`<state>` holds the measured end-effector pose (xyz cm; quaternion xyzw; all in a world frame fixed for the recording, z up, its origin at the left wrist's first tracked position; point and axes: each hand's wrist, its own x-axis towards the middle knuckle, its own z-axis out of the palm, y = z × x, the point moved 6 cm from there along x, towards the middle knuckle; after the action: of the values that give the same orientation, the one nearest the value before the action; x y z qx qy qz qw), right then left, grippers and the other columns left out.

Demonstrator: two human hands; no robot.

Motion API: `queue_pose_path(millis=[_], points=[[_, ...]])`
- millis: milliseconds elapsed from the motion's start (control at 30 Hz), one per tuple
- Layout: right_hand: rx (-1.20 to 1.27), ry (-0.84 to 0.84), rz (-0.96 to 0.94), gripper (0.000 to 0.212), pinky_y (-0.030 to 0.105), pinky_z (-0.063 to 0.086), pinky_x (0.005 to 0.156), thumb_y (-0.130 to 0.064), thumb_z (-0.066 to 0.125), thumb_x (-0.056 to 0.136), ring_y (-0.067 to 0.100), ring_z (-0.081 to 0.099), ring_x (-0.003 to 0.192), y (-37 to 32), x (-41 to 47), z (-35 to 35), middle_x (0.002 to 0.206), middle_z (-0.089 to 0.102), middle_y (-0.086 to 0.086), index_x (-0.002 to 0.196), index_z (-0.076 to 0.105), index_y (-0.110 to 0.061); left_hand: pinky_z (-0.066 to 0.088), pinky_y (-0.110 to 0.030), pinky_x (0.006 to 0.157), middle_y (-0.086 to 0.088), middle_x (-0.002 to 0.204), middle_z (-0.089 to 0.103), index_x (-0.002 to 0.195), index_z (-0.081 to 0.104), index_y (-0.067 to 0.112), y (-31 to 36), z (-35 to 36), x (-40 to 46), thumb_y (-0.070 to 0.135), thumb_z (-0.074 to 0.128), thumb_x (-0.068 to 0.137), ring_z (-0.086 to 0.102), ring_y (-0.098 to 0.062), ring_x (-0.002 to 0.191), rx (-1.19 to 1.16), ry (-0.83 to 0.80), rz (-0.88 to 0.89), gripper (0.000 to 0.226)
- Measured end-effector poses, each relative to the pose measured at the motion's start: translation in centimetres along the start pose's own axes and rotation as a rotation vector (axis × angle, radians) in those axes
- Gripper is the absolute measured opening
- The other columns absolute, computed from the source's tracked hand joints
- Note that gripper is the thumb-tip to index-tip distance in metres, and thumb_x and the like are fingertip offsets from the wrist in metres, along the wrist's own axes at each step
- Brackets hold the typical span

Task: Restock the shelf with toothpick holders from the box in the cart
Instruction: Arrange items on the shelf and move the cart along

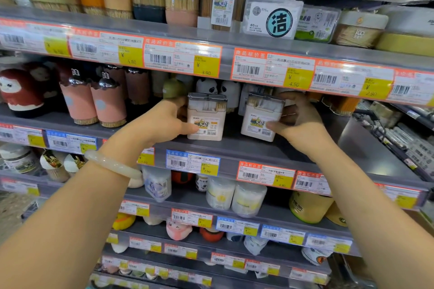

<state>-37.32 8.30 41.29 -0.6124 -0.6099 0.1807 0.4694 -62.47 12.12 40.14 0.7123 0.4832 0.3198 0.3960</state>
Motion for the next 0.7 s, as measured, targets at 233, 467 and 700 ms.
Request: queue_pose_path(millis=[233,467,700], points=[[0.017,-0.059,-0.019,0.059,0.034,0.049,0.093,0.006,0.067,0.080,0.017,0.060,0.096,-0.4,-0.2,0.3,0.102,0.058,-0.002,0.128,0.046,-0.022,0.044,-0.040,0.103,-0.004,0.118,0.065,0.125,0.051,0.013,0.5,1.7,0.3,0.002,0.069,0.082,0.062,-0.020,0.108,-0.001,-0.080,0.024,0.048],[0.039,-0.051,-0.051,0.057,0.030,0.048,0.093,0.005,0.067,0.080,0.013,0.060,0.095,-0.4,-0.6,0.5,0.095,0.058,-0.015,0.121,0.047,-0.029,0.045,-0.041,0.102,-0.010,0.120,0.064,0.124,0.052,0.010,2.6,5.9,0.9,-0.002,0.066,0.082,0.062,-0.022,0.109,0.006,-0.110,0.118,0.046],[0.061,-0.090,0.019,0.058,0.021,0.049,0.081,0.012,0.053,0.082,0.015,0.059,0.100,-0.4,-1.5,0.3,0.111,0.060,0.000,0.132,0.045,-0.017,0.040,-0.038,0.106,-0.003,0.134,0.055,0.134,0.048,0.015,3.6,7.1,1.3,0.018,0.066,0.087,0.051,-0.020,0.122,0.212,-0.055,0.182,0.051]])
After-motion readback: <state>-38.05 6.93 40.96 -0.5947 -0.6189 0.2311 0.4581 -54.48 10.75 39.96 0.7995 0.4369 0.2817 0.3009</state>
